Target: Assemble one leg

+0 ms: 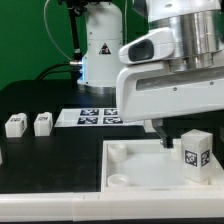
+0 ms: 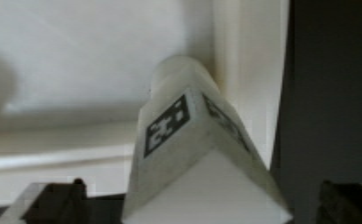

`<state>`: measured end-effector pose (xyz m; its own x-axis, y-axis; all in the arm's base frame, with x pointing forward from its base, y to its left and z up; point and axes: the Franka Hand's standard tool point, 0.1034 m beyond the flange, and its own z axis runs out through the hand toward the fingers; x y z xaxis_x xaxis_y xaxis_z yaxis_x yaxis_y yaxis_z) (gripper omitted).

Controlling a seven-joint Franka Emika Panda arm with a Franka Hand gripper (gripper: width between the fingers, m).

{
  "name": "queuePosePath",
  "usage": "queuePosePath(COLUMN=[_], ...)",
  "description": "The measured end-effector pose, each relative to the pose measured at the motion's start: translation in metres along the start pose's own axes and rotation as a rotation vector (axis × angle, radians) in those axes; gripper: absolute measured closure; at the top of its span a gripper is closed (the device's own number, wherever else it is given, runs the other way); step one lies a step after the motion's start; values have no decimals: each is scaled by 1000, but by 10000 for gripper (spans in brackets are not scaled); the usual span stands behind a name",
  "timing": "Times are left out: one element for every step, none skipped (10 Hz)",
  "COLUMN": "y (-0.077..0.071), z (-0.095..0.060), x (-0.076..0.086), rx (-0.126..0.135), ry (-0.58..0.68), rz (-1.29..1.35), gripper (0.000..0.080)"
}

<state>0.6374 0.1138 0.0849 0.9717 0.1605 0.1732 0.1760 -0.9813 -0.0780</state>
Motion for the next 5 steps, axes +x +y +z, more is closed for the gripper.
queuePosePath(y=[2, 4, 4, 4, 4], z=[1, 1, 1, 2, 2], x=[0, 0, -2, -4, -4], rx=[-4, -15, -18, -18, -18], ry=[-8, -12, -9, -13, -14], rz=[-145, -290, -324, -322, -322], gripper=[150, 150, 150, 150, 162])
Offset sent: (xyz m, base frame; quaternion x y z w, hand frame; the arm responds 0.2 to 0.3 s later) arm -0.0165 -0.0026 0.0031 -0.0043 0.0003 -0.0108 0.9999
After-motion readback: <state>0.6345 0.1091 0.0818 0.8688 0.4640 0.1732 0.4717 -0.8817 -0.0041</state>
